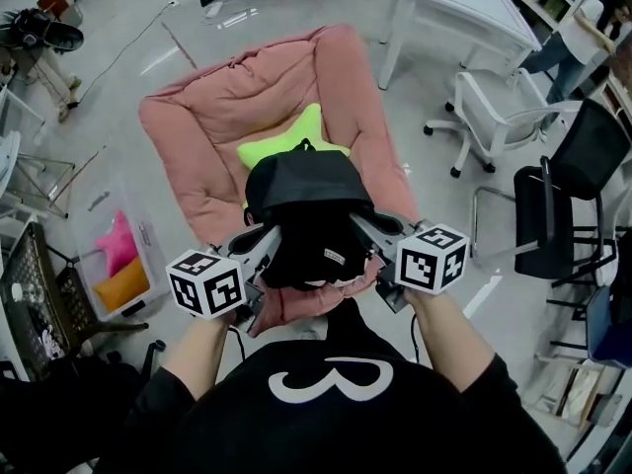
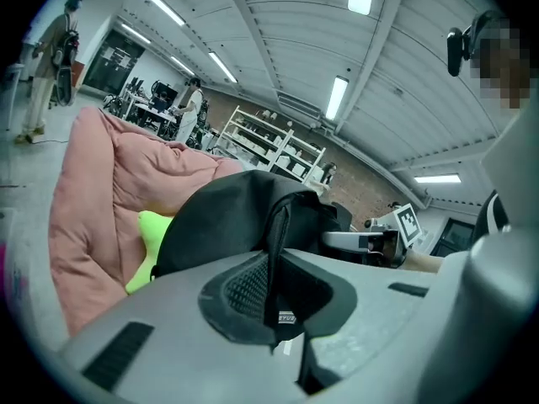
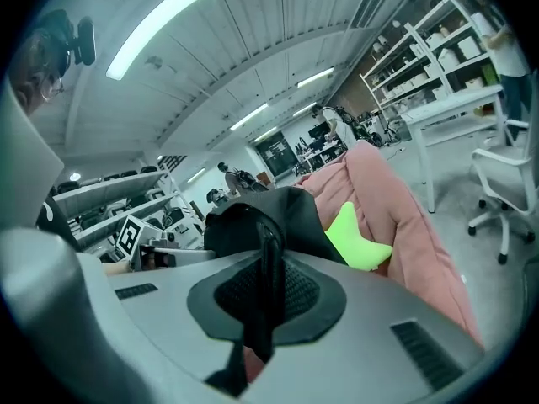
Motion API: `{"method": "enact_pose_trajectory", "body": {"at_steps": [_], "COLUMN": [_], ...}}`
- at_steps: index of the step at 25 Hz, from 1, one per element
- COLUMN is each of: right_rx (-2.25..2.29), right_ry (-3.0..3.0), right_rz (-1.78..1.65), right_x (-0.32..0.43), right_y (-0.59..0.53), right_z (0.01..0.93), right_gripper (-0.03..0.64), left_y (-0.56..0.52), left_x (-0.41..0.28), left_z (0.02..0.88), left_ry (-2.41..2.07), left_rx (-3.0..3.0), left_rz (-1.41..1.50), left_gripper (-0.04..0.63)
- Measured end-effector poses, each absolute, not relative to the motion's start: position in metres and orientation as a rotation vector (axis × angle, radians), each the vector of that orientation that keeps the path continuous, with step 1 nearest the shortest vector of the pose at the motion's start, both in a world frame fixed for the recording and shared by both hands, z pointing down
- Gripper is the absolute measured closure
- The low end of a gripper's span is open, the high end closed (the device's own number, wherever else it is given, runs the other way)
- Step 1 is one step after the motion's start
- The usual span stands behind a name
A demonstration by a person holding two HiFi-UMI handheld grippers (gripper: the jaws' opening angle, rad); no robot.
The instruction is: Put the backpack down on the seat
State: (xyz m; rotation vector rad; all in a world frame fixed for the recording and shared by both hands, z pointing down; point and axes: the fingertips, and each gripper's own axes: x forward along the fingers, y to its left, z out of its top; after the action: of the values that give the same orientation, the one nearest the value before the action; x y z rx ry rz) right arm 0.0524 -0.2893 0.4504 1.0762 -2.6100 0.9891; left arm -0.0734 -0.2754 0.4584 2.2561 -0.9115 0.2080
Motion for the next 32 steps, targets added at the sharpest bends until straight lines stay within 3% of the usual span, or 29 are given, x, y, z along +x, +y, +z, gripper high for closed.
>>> {"method": "enact_pose_trajectory", "body": {"at_steps": [32], "right_rx": [0.914], "right_ry": [-2.417], "right_rz": [0.95], "right_x": [0.004], "right_y": [-0.443], "right_z": [0.586], "right_gripper": [0.592], "left_y": [-0.402], "left_x": [-0.117], "left_z": [0.581], "left_ry": [-1.232], "left_rx": [2.01], "left_rz": [0.323], "left_gripper": [0.568]}}
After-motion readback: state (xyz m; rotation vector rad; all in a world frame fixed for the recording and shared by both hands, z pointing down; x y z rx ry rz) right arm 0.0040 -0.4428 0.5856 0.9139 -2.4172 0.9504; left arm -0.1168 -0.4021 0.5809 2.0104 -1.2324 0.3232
